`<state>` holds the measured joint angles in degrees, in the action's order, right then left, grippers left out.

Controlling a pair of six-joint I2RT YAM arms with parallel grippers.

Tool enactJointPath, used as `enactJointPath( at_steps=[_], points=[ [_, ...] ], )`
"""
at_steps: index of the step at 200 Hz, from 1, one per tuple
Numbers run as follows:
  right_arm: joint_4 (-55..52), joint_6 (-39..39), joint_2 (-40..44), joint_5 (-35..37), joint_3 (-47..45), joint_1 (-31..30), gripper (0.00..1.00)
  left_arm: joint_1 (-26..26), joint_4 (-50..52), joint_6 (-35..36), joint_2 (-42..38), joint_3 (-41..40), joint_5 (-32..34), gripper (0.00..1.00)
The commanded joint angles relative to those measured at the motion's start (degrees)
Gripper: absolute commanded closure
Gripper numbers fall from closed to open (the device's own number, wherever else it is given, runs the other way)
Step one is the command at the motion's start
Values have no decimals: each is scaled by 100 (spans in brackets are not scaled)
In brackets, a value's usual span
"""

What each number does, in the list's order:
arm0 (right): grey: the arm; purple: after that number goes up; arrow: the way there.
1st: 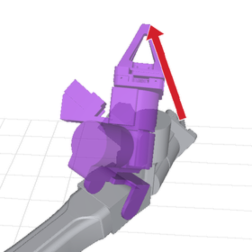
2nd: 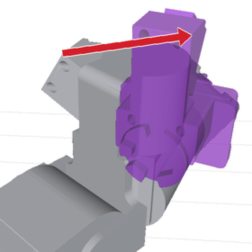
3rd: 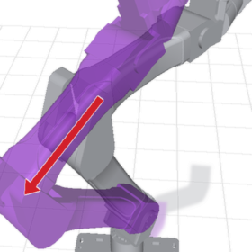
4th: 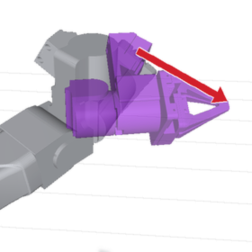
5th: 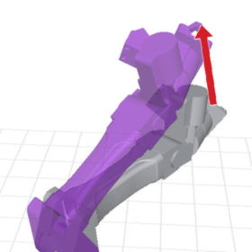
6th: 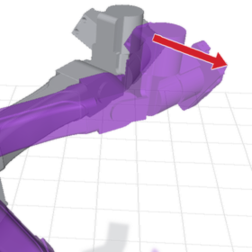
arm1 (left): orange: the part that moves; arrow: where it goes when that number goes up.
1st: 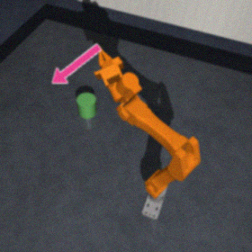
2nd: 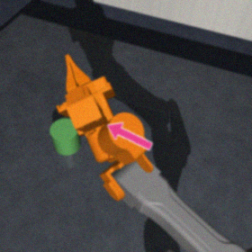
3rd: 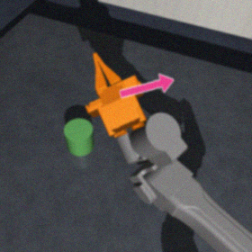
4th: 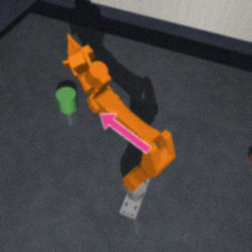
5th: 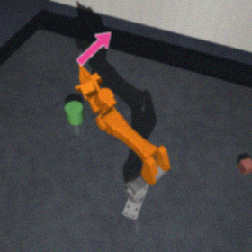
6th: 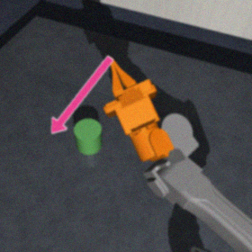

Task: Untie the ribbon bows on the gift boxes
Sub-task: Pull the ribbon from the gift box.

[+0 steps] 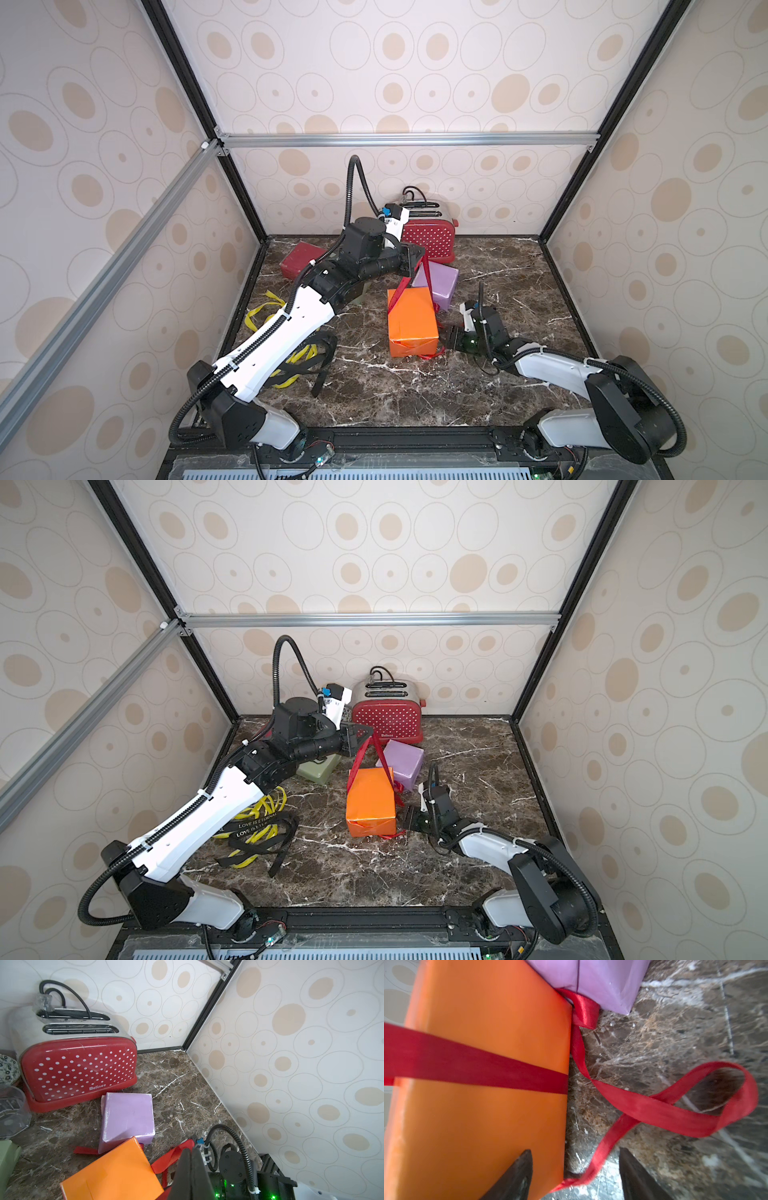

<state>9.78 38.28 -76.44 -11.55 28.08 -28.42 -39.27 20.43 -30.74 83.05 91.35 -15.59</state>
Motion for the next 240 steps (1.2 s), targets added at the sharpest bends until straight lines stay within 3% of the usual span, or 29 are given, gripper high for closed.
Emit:
enactJointPath(
  at_steps=[1,111,193,240],
  points=[
    [-120,-34,169,174,75,-29,33,16,154,163,-125,564,158,100],
    [-376,-74,252,481,119,-24,33,17,1107,522,251,2466,939,100],
    [-468,-82,332,618,112,-27,32,33,2338,1286,1165,5001,1805,100],
    [-460,-99,323,629,119,-30,32,51,2204,1677,1138,5383,2332,100]
  ],
)
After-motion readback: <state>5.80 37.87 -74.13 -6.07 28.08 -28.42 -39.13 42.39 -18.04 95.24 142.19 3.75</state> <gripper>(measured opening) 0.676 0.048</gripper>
